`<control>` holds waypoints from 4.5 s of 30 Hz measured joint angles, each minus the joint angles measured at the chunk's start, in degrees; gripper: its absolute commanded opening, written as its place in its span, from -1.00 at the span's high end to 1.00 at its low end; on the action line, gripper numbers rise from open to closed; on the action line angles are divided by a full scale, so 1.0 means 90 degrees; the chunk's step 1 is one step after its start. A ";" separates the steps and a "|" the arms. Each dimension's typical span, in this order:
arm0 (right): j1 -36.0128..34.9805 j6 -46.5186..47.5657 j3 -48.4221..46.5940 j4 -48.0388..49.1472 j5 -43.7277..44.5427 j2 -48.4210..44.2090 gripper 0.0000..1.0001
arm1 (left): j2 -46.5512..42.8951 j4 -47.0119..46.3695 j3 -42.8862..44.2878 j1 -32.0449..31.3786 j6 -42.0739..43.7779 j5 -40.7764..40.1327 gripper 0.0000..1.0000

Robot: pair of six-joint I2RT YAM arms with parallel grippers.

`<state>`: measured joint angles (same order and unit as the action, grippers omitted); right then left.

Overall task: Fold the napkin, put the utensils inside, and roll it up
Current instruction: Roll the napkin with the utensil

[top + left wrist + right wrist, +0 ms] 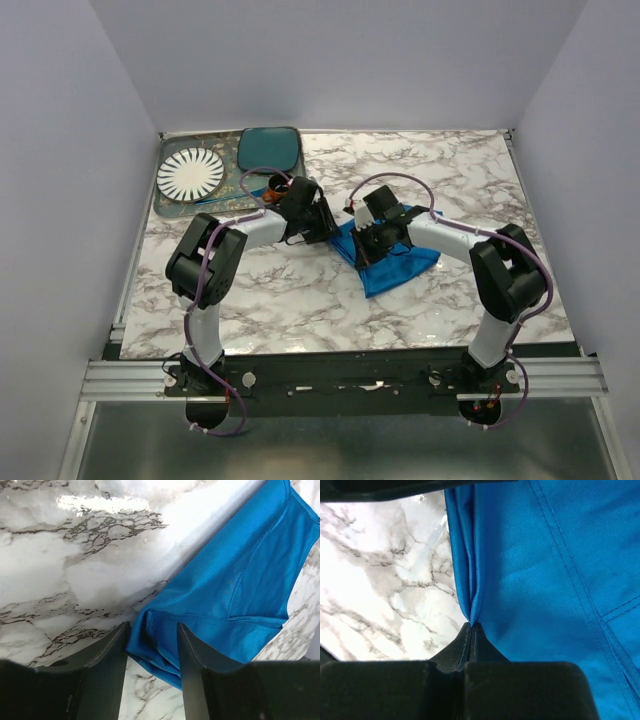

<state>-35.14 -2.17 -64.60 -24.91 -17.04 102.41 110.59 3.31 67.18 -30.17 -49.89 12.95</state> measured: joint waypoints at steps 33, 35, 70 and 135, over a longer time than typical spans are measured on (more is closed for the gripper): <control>0.1552 -0.0685 0.0661 0.0857 -0.2892 0.0617 0.99 | -0.0843 0.0784 -0.0316 -0.0692 0.0452 0.0019 -0.48; 0.1600 -0.0743 0.0663 0.0882 -0.2963 0.0665 0.99 | -0.0673 0.0809 -0.0185 -0.0692 0.0425 0.0017 -0.46; 0.1668 -0.0753 0.0670 0.0933 -0.3130 0.0746 0.78 | 0.0408 0.1015 0.0833 -0.0704 0.0410 -0.0134 0.70; -0.0549 -0.1037 0.0984 -0.0702 0.2480 -0.1010 0.99 | 0.0610 0.0510 0.0833 -0.0656 -0.0051 -0.0131 0.76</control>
<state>-40.07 -11.51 -55.75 -31.22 5.28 93.32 116.07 7.90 74.67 -36.07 -50.35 11.77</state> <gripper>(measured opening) 0.012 0.117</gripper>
